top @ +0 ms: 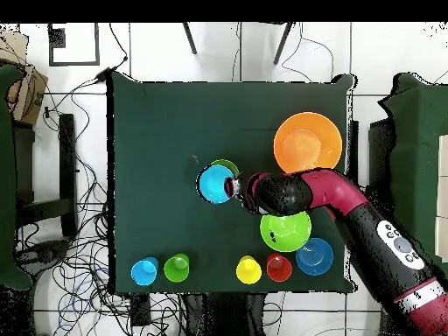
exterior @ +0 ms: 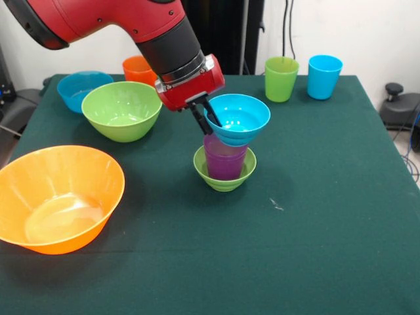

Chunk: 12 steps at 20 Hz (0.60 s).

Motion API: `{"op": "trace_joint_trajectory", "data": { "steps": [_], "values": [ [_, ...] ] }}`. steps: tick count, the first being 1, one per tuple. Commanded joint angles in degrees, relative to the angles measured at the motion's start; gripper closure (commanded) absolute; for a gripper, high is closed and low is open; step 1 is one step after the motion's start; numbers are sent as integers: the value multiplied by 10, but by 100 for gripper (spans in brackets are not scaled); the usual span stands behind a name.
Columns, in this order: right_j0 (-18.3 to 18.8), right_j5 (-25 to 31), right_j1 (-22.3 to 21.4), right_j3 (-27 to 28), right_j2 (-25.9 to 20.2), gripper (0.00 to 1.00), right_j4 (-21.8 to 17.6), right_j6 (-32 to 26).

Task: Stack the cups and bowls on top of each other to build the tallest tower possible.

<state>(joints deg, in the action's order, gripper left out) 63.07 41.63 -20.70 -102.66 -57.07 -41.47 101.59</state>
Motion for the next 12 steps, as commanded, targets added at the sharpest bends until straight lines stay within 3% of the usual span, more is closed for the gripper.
{"op": "trace_joint_trajectory", "data": {
  "steps": [1, 12],
  "values": [
    [-21, -6, 7, 45, 36, 100, -44, -110],
    [-20, -16, -1, 60, 38, 100, -55, -107]
  ]
}}
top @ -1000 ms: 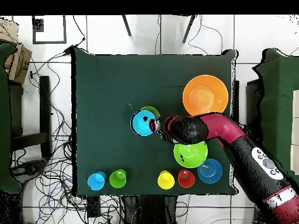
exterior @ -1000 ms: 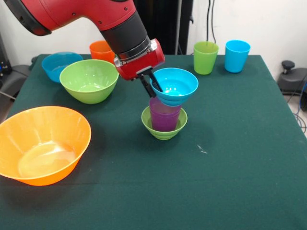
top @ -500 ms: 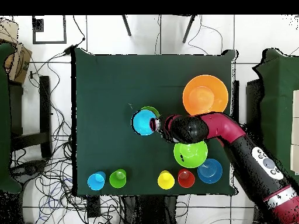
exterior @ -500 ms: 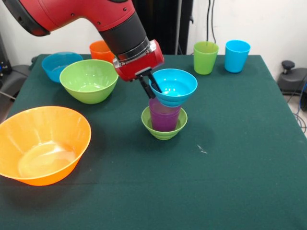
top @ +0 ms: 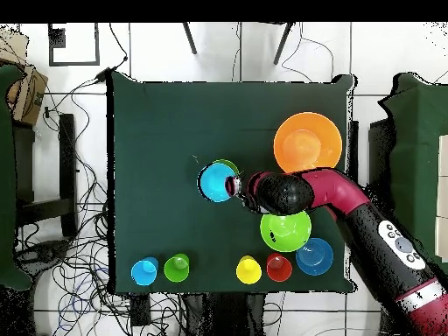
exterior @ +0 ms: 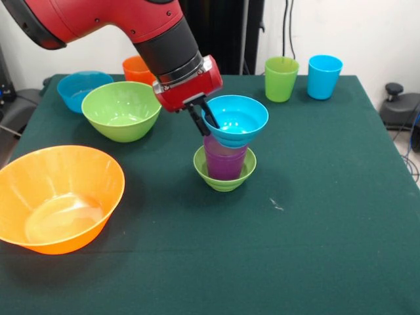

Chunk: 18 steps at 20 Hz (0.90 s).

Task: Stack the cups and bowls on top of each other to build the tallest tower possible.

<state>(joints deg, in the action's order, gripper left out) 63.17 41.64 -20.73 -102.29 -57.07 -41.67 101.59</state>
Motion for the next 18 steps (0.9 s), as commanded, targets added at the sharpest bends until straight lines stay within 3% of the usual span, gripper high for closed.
{"op": "trace_joint_trajectory", "data": {
  "steps": [1, 18],
  "values": [
    [-21, -17, -2, 57, 39, 100, -55, -108],
    [-25, -13, 12, 70, 50, 100, -83, -125]
  ]
}}
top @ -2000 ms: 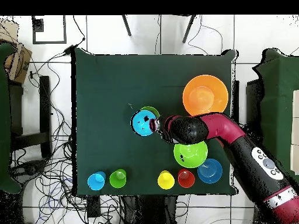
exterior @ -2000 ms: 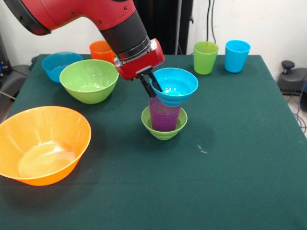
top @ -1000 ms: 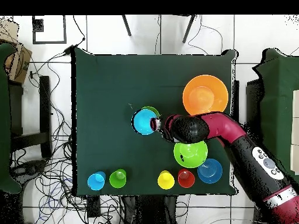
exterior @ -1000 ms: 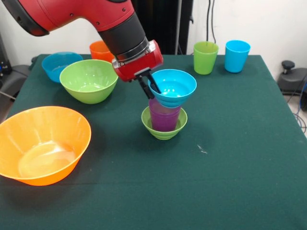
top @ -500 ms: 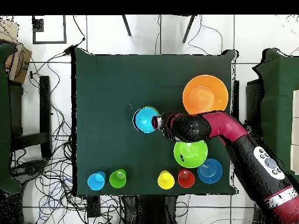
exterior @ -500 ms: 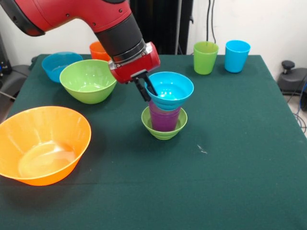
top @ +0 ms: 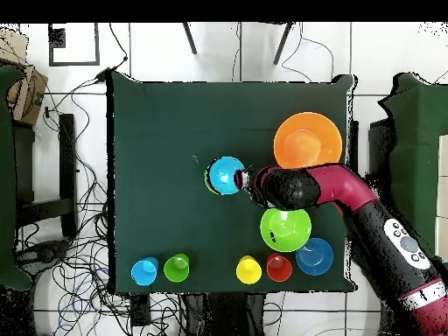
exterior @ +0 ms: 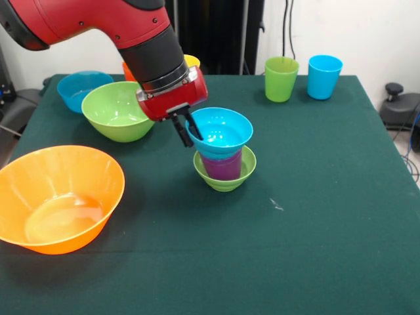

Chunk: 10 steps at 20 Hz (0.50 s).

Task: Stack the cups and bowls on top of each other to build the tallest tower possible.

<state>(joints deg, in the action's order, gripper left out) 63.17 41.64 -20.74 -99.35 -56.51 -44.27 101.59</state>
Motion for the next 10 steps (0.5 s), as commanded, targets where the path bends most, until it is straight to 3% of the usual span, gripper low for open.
{"op": "trace_joint_trajectory", "data": {
  "steps": [1, 10],
  "values": [
    [-25, -12, 14, 38, 44, 100, -58, -126],
    [-27, 10, 12, -5, 52, 100, -41, -104]
  ]
}}
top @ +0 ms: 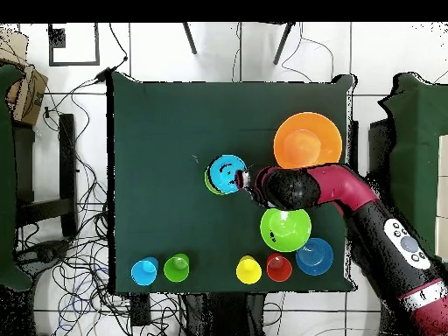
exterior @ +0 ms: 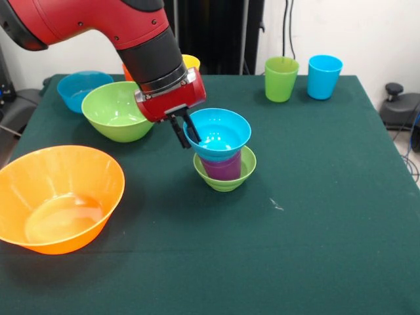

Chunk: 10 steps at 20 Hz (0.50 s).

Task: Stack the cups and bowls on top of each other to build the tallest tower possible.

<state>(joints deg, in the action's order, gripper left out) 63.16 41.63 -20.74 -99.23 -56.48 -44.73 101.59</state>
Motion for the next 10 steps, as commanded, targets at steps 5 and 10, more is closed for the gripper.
{"op": "trace_joint_trajectory", "data": {
  "steps": [5, 10],
  "values": [
    [-27, 19, 9, -21, 50, 100, -27, -100],
    [-28, 27, 12, -31, 47, 100, -17, -101]
  ]
}}
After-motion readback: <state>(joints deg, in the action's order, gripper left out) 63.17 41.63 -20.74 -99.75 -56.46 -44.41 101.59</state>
